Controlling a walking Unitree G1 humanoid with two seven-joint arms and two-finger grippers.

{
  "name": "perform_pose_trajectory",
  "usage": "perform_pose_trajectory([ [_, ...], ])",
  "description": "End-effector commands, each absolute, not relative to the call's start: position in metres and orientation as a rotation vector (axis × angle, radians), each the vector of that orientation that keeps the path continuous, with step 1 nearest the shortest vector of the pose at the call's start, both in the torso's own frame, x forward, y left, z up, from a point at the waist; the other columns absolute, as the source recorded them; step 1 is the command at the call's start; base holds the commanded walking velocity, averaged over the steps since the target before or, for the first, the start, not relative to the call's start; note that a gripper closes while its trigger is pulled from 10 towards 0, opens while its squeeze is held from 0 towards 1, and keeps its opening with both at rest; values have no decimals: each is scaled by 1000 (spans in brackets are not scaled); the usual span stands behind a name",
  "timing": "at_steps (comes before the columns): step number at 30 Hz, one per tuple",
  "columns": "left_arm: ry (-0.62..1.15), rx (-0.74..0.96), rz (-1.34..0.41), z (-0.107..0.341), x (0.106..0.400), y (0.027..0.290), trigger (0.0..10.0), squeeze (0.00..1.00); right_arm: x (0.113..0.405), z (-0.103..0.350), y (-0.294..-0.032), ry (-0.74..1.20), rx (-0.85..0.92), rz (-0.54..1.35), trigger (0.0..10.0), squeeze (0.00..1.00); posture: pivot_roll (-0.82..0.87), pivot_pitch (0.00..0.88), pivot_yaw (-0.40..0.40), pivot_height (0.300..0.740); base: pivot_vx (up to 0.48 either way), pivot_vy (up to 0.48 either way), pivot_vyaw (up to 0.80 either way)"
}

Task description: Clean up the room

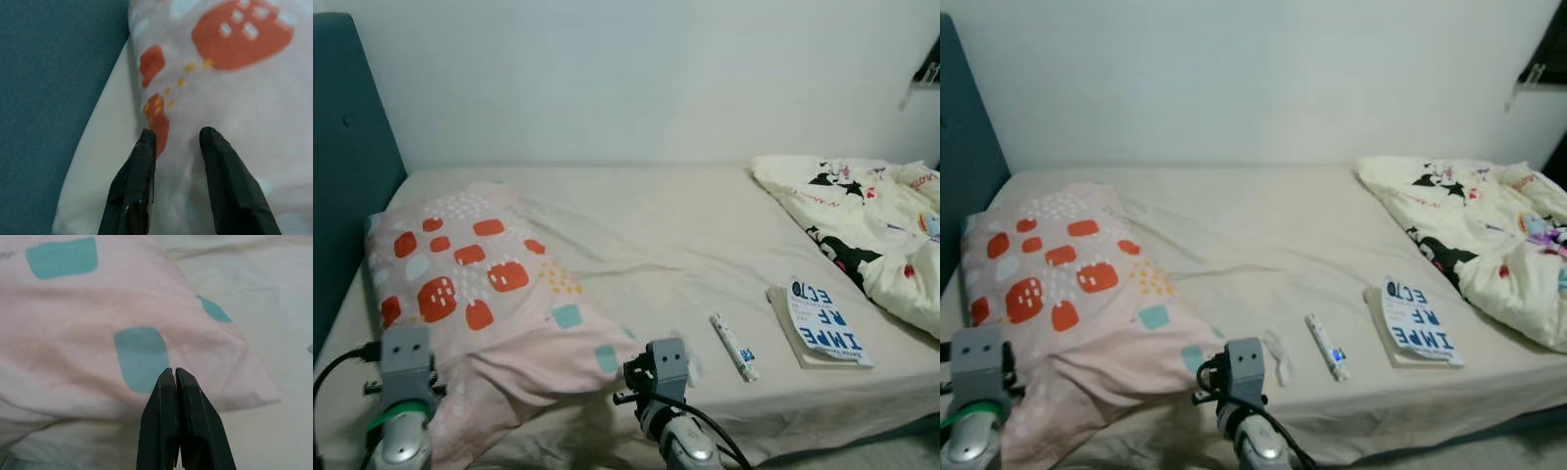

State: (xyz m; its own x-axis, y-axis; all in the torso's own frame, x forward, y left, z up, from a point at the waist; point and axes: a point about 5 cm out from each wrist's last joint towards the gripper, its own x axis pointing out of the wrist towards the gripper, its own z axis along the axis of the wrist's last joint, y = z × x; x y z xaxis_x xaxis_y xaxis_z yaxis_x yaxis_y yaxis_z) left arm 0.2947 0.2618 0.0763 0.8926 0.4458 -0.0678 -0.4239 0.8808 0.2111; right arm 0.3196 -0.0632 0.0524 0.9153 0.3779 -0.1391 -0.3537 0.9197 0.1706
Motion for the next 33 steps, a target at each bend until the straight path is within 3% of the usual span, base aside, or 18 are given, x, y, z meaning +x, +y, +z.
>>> perform_pose_trajectory([
  [1,107,274,269,75,301,243,10000,800,317,51,-53,185,179,395,10000,0,151,50,-29,614,0,0,0],
  [2,50,310,108,83,310,221,10000,839,316,50,-52,185,178,400,10000,0,153,50,-30,614,0,0,0],
  [4,-16,330,-33,93,318,198,10000,839,315,50,-52,185,177,406,10000,0,153,50,-30,614,0,0,0],
  [6,-77,300,-118,107,332,177,10000,1000,314,49,-54,179,189,388,10000,0,136,57,-20,614,0,0,0],
  [10,-149,269,-311,127,353,131,10000,1000,311,43,-71,163,215,291,10000,0,112,57,3,614,0,0,0],
  [12,-149,269,-346,128,355,124,10000,1000,310,42,-75,163,218,273,10000,0,109,58,5,614,0,0,0],
  [16,-81,404,-529,115,356,92,10000,1000,306,37,-103,137,185,142,10000,0,78,60,32,614,0,0,0],
  [21,37,554,-576,95,355,88,10000,1000,307,44,-130,61,145,-4,10000,0,42,67,57,614,0,0,0],
  [26,142,695,-562,77,351,101,10000,1000,307,46,-138,49,141,-36,10000,0,42,67,57,614,0,0,0],
  [27,188,794,-509,68,350,117,10000,1000,307,46,-138,50,143,-25,10000,0,27,67,65,614,0,0,0],
  [33,299,950,-382,56,347,162,10000,1000,307,46,-129,51,152,16,10000,0,36,63,56,614,0,0,0],
])
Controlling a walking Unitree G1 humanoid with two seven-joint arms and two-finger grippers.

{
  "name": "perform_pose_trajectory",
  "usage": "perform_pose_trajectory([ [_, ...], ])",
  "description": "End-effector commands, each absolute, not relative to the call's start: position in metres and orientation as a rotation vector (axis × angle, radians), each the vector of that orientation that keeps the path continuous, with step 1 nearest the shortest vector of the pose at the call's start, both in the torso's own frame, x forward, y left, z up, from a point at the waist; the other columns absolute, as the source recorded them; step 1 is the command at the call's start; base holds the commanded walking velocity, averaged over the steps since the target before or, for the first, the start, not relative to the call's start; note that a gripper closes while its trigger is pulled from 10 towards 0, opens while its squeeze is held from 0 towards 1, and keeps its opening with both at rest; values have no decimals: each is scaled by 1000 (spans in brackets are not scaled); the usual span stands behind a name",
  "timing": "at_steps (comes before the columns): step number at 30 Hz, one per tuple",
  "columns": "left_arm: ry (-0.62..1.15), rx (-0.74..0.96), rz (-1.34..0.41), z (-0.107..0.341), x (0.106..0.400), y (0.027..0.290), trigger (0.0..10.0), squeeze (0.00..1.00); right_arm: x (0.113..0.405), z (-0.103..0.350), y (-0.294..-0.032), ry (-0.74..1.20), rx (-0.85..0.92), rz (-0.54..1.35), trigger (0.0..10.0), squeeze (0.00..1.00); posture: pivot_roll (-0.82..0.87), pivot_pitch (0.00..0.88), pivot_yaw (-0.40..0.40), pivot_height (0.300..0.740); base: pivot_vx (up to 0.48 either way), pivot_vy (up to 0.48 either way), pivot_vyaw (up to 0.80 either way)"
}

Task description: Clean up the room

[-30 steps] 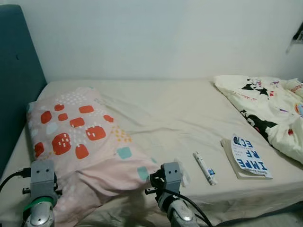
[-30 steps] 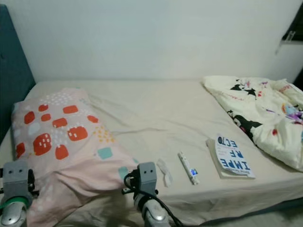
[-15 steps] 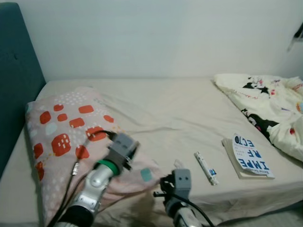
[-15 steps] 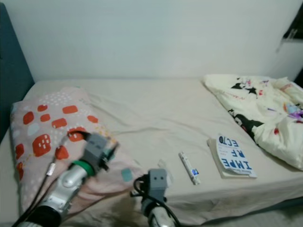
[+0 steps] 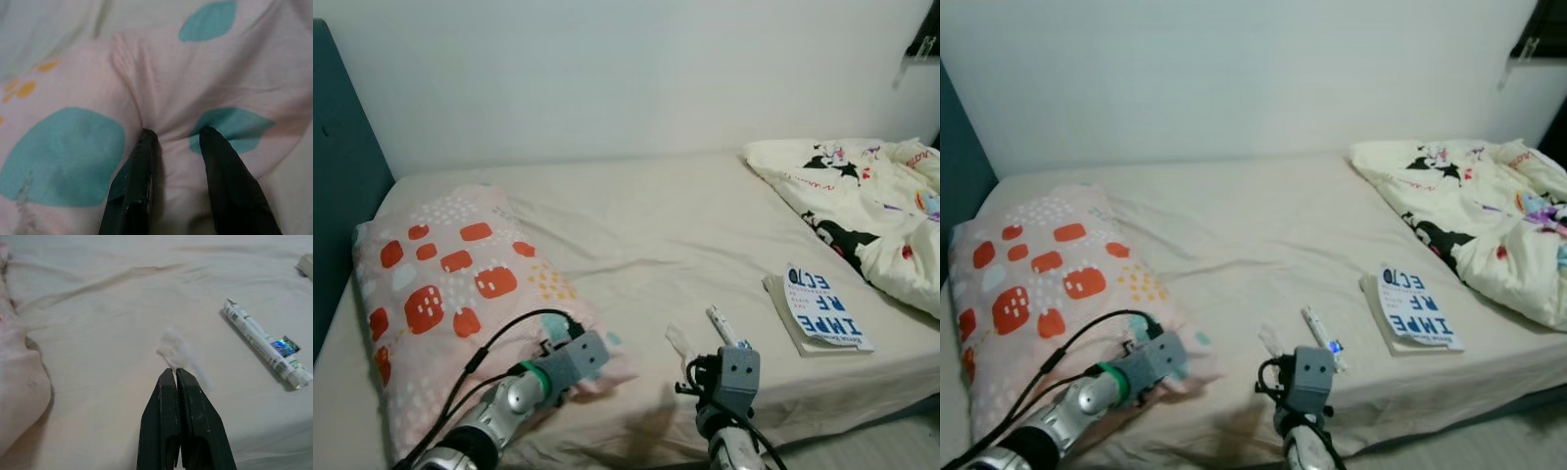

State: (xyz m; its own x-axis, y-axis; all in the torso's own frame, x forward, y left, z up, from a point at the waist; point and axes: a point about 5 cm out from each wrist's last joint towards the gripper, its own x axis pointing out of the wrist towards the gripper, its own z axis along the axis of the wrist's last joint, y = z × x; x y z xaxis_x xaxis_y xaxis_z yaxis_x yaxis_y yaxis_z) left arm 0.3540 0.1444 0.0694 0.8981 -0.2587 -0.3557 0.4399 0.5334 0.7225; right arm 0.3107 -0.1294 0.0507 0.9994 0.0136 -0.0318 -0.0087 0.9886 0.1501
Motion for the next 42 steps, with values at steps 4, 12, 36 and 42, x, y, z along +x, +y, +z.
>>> perform_pose_trajectory([
  [4,410,1007,-287,46,336,202,10000,1000,307,46,-120,54,156,41,10000,0,46,61,46,614,0,0,0],
  [12,588,1076,-134,34,303,278,10000,1000,311,48,-107,66,164,97,10000,0,77,64,19,614,0,0,0],
  [36,395,1204,93,148,343,339,10000,1000,311,47,-96,88,193,111,10000,0,119,64,39,614,0,0,0],
  [42,370,999,-234,100,351,263,10000,1000,313,46,-96,104,172,113,10000,0,117,58,47,614,0,0,0],
])
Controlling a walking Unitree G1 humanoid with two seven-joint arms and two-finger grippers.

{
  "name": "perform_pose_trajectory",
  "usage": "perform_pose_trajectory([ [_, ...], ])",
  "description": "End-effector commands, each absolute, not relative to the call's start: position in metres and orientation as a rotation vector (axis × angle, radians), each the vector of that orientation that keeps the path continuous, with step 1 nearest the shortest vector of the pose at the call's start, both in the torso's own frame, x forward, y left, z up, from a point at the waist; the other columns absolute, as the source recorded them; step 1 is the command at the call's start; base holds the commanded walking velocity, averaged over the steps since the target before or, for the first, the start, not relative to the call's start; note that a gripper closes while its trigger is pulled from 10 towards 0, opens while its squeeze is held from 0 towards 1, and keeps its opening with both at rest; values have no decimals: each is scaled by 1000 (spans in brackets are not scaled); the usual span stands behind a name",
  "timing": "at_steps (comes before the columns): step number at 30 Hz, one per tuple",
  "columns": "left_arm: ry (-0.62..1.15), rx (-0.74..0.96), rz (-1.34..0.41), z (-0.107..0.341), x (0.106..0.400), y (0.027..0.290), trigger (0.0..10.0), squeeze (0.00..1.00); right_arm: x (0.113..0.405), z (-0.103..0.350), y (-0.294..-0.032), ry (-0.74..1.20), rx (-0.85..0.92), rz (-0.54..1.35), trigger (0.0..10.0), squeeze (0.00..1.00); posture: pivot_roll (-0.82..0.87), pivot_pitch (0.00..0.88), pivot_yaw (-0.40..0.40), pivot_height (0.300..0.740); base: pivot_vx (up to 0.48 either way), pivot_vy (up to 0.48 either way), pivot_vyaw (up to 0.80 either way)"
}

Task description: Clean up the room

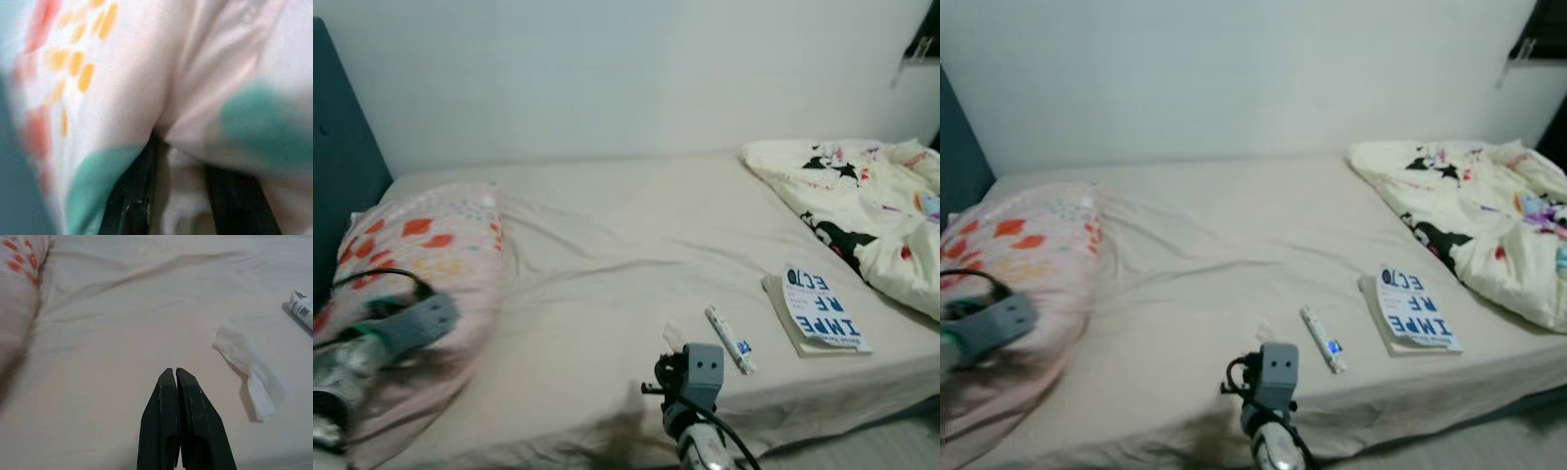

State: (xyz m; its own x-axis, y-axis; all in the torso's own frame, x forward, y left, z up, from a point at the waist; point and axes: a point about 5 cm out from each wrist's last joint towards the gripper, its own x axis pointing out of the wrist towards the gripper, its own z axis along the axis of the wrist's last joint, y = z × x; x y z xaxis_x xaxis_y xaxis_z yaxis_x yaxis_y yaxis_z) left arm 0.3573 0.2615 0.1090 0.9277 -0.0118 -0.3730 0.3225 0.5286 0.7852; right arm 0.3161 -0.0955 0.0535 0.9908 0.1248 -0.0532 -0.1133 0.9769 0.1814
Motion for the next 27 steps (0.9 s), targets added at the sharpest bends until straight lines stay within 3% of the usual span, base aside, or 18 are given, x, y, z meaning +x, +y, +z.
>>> perform_pose_trajectory([
  [1,374,1004,-256,94,350,257,10000,1000,313,46,-97,104,171,110,10000,0,115,58,48,614,0,0,0],
  [5,374,928,-277,80,347,239,10000,1000,312,46,-98,102,164,105,10000,0,112,56,52,614,0,0,0],
  [6,385,829,-374,71,345,221,10000,1000,312,45,-99,101,158,104,10000,0,109,56,57,614,0,0,0],
  [9,396,801,-471,67,342,211,10000,1000,311,44,-100,103,155,100,10000,0,109,58,59,614,0,0,0],
  [11,437,837,-649,60,331,208,10000,1000,311,44,-101,105,152,93,10000,0,103,51,64,614,0,0,0],
  [12,437,837,-649,60,331,208,10000,1000,311,44,-101,105,152,93,10000,0,103,51,64,614,0,0,0],
  [15,527,867,-852,60,316,222,10000,1000,310,43,-102,106,152,85,10000,0,100,53,68,614,0,0,0],
  [24,452,641,-915,118,327,232,10000,1000,310,43,-106,105,150,73,10000,0,103,48,69,614,0,0,0],
  [27,190,542,-776,172,357,219,10000,1000,312,44,-107,98,146,69,10000,0,109,50,65,614,0,0,0],
])
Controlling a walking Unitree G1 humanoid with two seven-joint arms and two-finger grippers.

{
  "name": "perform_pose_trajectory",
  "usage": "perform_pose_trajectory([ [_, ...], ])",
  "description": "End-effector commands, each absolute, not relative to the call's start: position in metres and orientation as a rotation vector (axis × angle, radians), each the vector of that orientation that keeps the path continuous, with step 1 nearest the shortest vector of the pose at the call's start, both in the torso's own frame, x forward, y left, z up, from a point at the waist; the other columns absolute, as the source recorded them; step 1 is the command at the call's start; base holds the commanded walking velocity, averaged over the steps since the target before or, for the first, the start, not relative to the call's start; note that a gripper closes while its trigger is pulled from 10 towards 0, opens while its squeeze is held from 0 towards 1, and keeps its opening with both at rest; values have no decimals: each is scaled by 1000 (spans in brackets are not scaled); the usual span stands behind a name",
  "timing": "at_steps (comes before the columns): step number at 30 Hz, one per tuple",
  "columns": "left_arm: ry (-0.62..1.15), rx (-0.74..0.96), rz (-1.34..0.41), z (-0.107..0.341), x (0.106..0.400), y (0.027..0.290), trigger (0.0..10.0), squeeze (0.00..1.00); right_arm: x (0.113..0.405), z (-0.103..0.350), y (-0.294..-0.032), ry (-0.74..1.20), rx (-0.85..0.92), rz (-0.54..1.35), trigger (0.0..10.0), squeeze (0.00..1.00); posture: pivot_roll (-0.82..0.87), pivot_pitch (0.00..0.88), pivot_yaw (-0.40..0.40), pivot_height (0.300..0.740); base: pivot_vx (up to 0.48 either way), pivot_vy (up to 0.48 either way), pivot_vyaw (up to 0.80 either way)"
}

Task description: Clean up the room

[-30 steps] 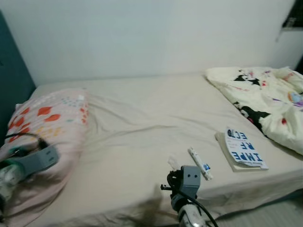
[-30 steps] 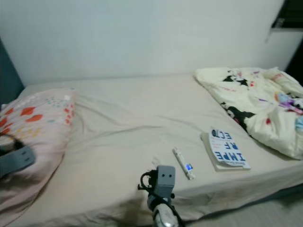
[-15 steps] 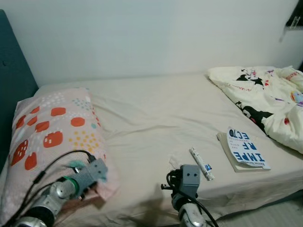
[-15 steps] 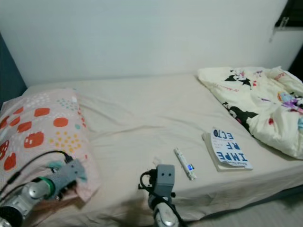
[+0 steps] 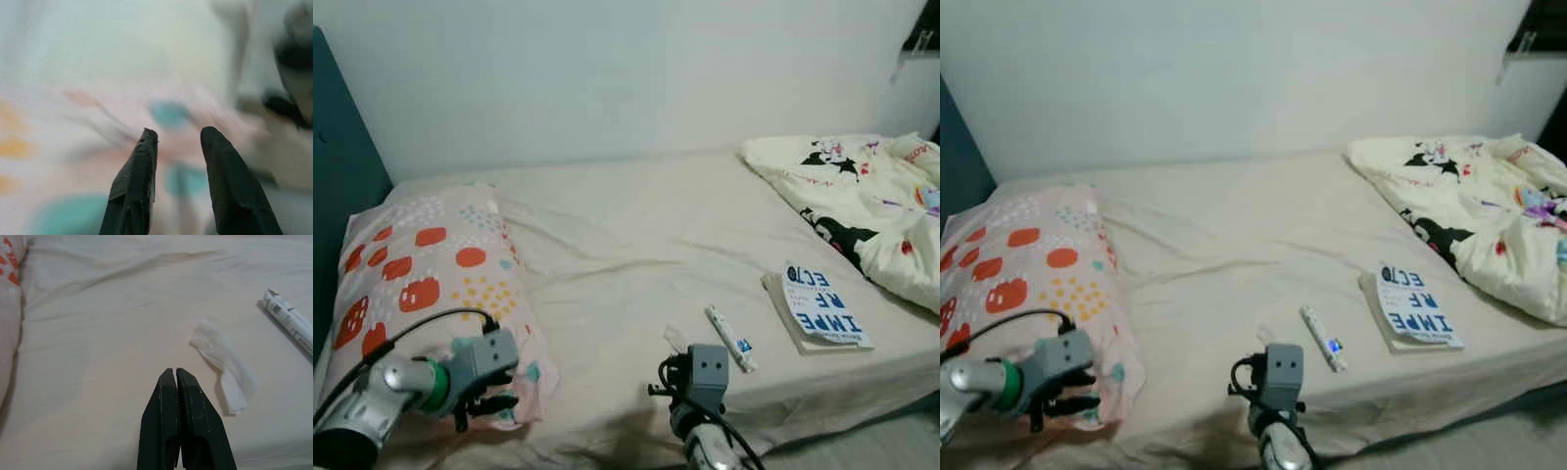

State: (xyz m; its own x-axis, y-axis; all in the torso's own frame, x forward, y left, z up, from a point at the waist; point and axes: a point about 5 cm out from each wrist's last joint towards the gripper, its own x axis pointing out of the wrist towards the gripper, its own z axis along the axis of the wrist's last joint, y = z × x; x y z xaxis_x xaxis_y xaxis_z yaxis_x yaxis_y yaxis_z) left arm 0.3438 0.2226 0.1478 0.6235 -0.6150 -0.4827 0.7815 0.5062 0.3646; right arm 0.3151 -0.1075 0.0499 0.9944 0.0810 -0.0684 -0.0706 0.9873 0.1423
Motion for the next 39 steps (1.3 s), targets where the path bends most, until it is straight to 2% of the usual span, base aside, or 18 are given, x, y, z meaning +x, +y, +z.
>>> perform_pose_trajectory([
  [1,190,542,-776,172,357,219,10000,1000,312,44,-107,98,146,69,10000,0,109,50,65,614,0,0,0],
  [4,35,480,-615,196,378,204,10000,1000,313,46,-106,94,145,70,10000,0,110,54,64,614,0,0,0],
  [7,2,506,-524,197,386,197,10000,1000,313,46,-105,94,145,74,10000,0,113,56,61,614,0,0,0],
  [8,12,537,-486,193,388,194,10000,933,313,46,-104,95,145,75,10000,0,113,56,61,614,0,0,0],
  [9,35,575,-461,186,390,190,10000,922,314,46,-103,95,145,77,10000,0,111,62,58,614,0,0,0],
  [11,122,684,-424,158,388,180,10000,929,314,47,-101,93,140,87,10000,0,108,64,58,614,0,0,0],
  [14,172,730,-403,137,384,172,10000,929,314,48,-99,90,136,94,10000,0,95,67,63,614,0,0,0],
  [16,257,773,-374,116,378,175,10000,922,314,48,-100,87,133,92,10000,0,87,68,68,614,0,0,0],
  [20,318,818,-349,103,373,181,10000,925,313,48,-102,86,132,88,10000,0,88,68,67,614,0,0,0],
  [22,389,863,-295,90,364,202,10000,914,313,47,-103,87,132,84,10000,0,86,66,71,614,0,0,0],
  [23,389,863,-295,90,364,202,10000,914,313,47,-103,87,132,84,10000,0,86,66,71,614,0,0,0],
  [24,465,921,-209,78,352,232,10000,855,312,46,-104,88,134,80,10000,0,81,63,78,614,0,0,0],
  [25,505,937,-182,73,345,246,10000,839,311,46,-104,88,135,78,10000,0,81,62,81,614,0,0,0],
  [29,569,966,-164,64,333,265,10000,816,311,45,-104,87,137,76,10000,0,80,62,83,614,0,0,0],
  [31,674,1025,-164,54,311,297,10000,820,310,45,-102,86,139,75,10000,0,76,59,83,614,0,0,0],
  [36,715,1072,-135,58,300,321,10000,816,310,45,-103,86,139,76,10000,0,84,55,77,614,0,0,0],
  [39,689,1038,-70,67,299,334,10000,816,310,43,-103,93,135,83,10000,0,100,53,65,614,0,0,0],
])
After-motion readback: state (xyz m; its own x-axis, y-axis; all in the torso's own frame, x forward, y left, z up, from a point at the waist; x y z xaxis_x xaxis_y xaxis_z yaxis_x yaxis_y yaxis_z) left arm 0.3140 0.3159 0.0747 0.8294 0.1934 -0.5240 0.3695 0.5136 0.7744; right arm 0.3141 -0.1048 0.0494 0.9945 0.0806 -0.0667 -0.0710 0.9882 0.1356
